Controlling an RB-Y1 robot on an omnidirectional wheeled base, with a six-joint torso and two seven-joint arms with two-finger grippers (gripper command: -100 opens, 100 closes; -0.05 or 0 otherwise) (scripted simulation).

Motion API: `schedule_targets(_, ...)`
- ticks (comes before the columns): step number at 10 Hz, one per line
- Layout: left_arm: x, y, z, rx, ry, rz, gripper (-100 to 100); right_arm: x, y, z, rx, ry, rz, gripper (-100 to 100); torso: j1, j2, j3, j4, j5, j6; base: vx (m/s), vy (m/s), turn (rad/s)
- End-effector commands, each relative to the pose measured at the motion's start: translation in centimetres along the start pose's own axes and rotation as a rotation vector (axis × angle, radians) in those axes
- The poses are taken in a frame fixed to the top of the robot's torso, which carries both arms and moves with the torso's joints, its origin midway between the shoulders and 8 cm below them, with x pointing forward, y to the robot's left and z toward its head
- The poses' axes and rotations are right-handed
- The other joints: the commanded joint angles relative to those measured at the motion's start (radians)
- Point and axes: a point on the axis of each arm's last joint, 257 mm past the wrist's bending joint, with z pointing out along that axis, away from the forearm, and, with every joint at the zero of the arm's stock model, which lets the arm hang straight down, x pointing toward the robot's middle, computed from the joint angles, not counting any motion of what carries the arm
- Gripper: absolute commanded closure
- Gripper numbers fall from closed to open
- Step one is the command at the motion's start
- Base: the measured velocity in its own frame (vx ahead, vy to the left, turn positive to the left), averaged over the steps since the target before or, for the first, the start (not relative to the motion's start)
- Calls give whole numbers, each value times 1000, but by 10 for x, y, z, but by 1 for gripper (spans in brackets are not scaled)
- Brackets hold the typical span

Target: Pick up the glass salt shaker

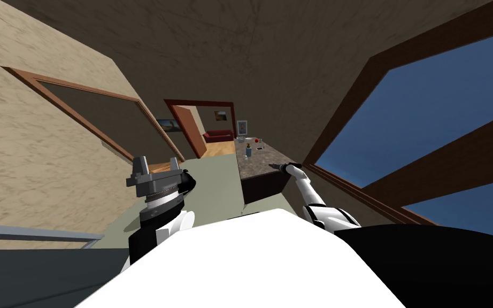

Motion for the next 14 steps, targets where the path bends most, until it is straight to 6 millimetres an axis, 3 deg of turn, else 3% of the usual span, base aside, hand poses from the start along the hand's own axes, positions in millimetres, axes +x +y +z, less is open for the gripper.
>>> schedule_targets(1, 0, 0, 0, 0, 0, 0, 0, -5, 17, -2, -20, -35, -14, -100, 0, 0, 0, 0, 0, 0, 59, 181, 102)
schedule_targets(6, 0, 0, 0, 0, 0, 0, 0, -17, 66, -17, -87, -168, -84, -100, -1, -4, -2, -1, 0, 0, 92, 176, 150)
schedule_targets(7, 0, 0, 0, 0, 0, 0, 0, -17, 66, -17, -87, -168, -84, -100, -2, -3, -2, -1, 0, 0, 67, 83, 45)
schedule_targets(14, 0, 0, 0, 0, 0, 0, 0, -28, 118, -44, -150, -328, -140, -100, -3, -2, -2, -1, -1, 0, 90, 107, 139)
